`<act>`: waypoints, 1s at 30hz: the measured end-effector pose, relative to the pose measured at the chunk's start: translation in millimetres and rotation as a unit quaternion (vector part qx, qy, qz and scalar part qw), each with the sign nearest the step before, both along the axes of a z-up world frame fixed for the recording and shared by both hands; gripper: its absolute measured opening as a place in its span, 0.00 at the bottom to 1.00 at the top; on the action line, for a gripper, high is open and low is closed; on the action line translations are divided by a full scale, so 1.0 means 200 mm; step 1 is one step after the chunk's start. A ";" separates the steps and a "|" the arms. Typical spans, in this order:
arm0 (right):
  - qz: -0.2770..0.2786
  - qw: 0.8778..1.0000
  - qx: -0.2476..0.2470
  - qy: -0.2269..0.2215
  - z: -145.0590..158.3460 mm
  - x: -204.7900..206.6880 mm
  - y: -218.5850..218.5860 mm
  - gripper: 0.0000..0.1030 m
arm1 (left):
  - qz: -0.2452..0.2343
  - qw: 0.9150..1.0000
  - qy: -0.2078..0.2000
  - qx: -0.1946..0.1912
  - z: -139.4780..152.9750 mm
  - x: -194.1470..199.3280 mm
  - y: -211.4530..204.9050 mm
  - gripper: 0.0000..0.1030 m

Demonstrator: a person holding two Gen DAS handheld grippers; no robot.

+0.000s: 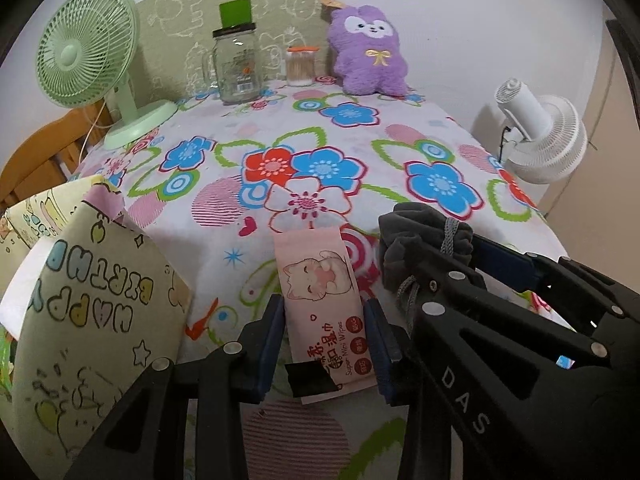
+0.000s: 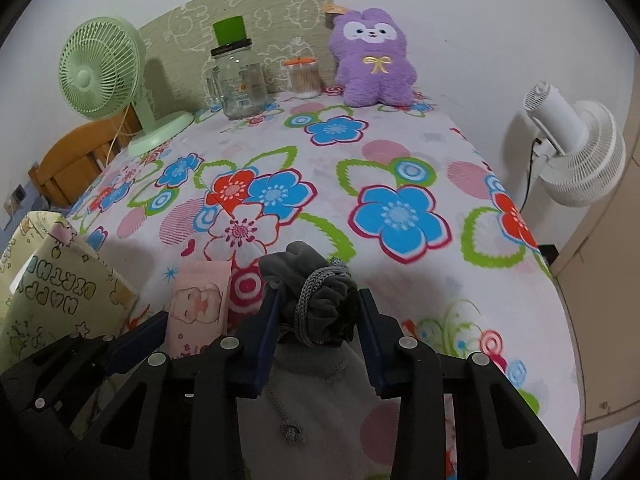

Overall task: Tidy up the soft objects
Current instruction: 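Lift the pink pack with the left gripper while the right gripper carries the grey pouch over the box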

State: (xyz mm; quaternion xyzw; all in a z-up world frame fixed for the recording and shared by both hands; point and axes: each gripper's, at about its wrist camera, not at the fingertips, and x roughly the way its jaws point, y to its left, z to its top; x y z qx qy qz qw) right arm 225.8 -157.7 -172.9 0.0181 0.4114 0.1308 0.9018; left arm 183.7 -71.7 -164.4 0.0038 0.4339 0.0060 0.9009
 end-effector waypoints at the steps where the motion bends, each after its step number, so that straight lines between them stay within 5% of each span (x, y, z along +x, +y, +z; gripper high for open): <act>1: -0.002 1.000 0.002 -0.002 0.01 -0.02 -0.01 0.39 | -0.003 1.000 -0.002 0.001 0.01 -0.01 -0.01 0.39; 30: -0.042 0.997 0.000 -0.070 0.39 -0.46 -0.09 0.39 | -0.053 0.996 -0.075 0.018 0.37 -0.39 -0.07 0.39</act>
